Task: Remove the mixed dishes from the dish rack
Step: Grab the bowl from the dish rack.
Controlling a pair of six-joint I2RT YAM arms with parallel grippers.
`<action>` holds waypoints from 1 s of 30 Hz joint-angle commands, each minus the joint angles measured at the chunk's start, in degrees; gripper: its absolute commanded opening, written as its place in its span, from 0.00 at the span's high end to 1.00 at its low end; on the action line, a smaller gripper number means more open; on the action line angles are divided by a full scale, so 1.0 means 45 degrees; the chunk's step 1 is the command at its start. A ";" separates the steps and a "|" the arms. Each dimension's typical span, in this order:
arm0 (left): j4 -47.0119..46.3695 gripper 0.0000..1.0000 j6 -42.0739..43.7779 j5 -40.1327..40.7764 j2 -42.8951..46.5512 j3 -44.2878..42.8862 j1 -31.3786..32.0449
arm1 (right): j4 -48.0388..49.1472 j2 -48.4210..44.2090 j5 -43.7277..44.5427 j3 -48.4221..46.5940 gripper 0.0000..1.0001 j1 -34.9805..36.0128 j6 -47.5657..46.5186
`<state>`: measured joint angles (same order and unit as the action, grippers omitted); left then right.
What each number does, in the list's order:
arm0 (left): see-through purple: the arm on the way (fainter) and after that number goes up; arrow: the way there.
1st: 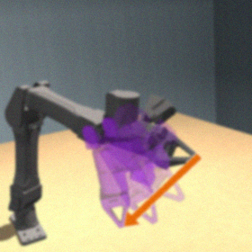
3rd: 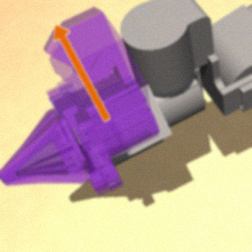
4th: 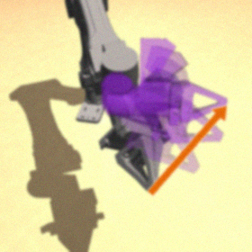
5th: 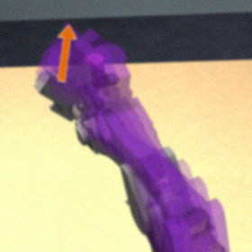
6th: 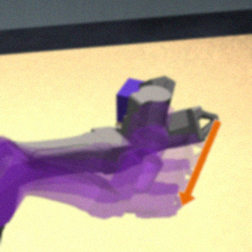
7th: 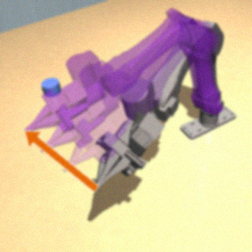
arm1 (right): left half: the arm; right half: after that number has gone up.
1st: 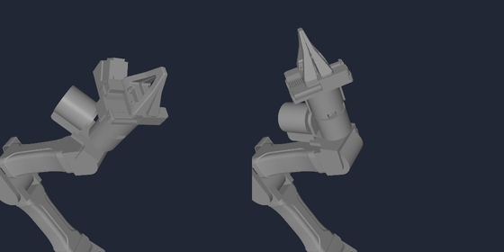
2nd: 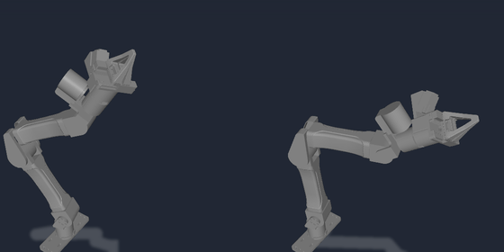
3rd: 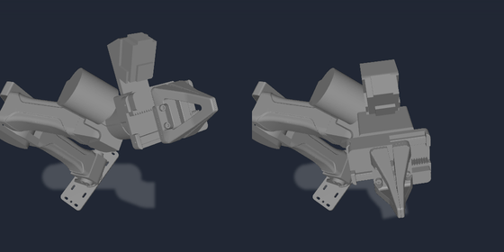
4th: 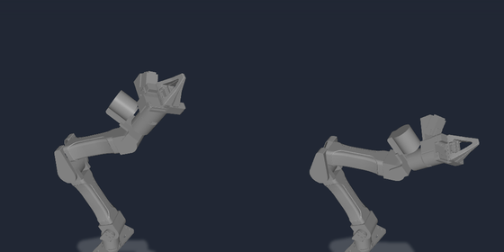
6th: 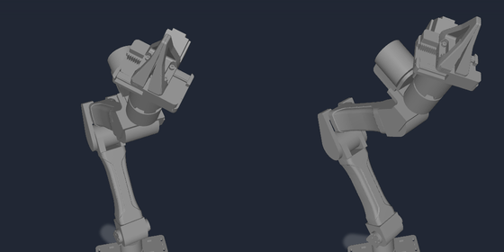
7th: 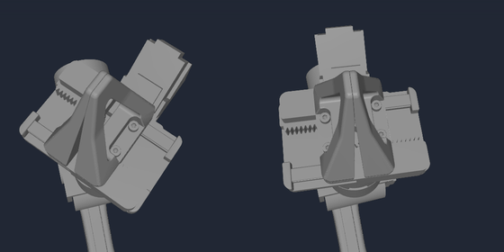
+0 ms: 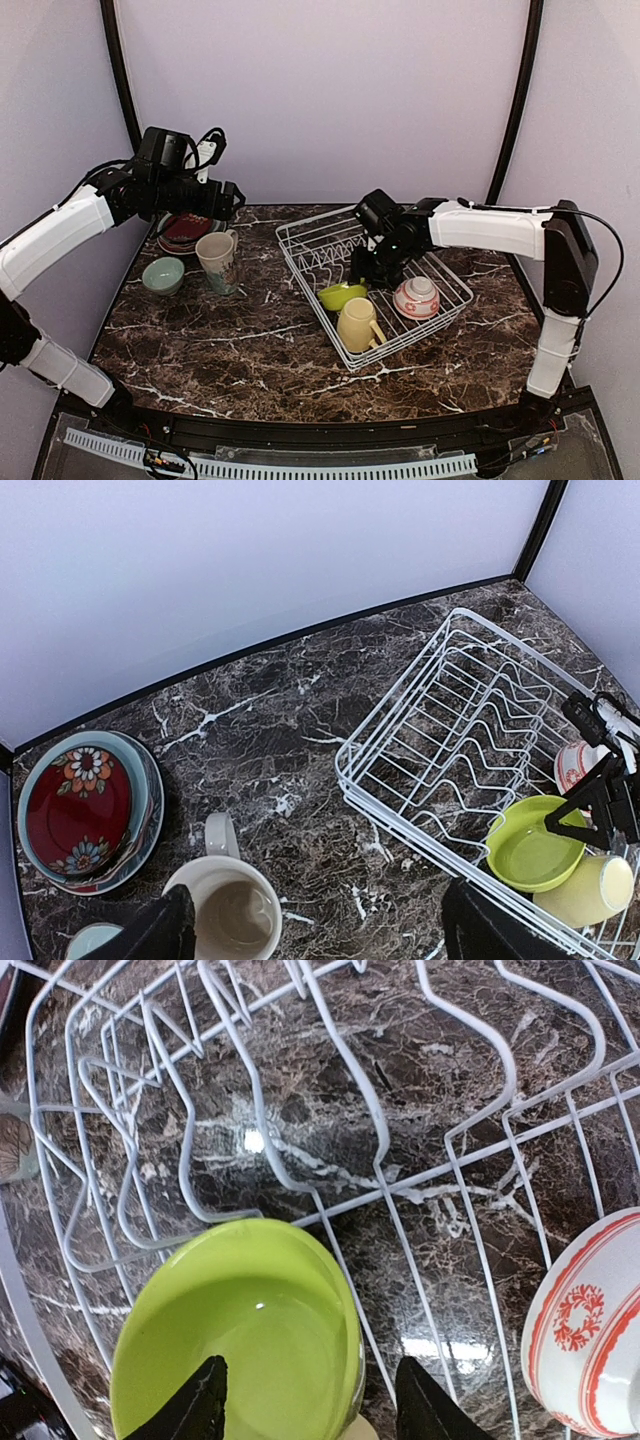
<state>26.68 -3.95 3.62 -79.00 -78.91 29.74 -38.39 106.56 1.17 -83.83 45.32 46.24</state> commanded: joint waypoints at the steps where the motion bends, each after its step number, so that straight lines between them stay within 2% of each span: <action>1: 0.0202 0.16 -0.0144 -0.0184 -0.0059 -0.0198 -0.0068 | -0.1344 0.0459 -0.0150 -0.0597 0.49 -0.0091 -0.0699; 12: 0.0252 0.16 -0.0180 -0.0305 -0.0082 -0.0237 -0.0066 | -0.1584 0.0337 -0.0202 -0.0452 0.74 -0.0460 -0.1369; 15: 0.0248 0.16 -0.0182 -0.0315 -0.0088 -0.0237 -0.0065 | -0.1487 0.0545 -0.0163 -0.0487 0.74 -0.0462 -0.1637; 19: 0.0260 0.16 -0.0198 -0.0347 -0.0127 -0.0237 -0.0065 | -0.0948 0.0743 -0.0199 -0.0419 0.61 -0.0462 -0.1850; 22: 0.0275 0.16 -0.0204 -0.0354 -0.0200 -0.0252 -0.0065 | -0.0196 0.0819 -0.0368 -0.0187 0.60 -0.0462 -0.1905; 24: 0.0308 0.16 -0.0210 -0.0369 -0.0230 -0.0270 -0.0065 | 0.0154 0.0882 -0.0531 -0.0091 0.63 -0.0462 -0.1899; 30: 0.0337 0.16 -0.0232 -0.0408 -0.0309 -0.0303 -0.0065 | 0.0635 0.0808 -0.0491 0.0182 0.81 -0.0463 -0.2023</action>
<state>26.79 -4.73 2.46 -80.27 -78.91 29.74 -38.70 109.93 -0.45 -84.44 43.44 37.98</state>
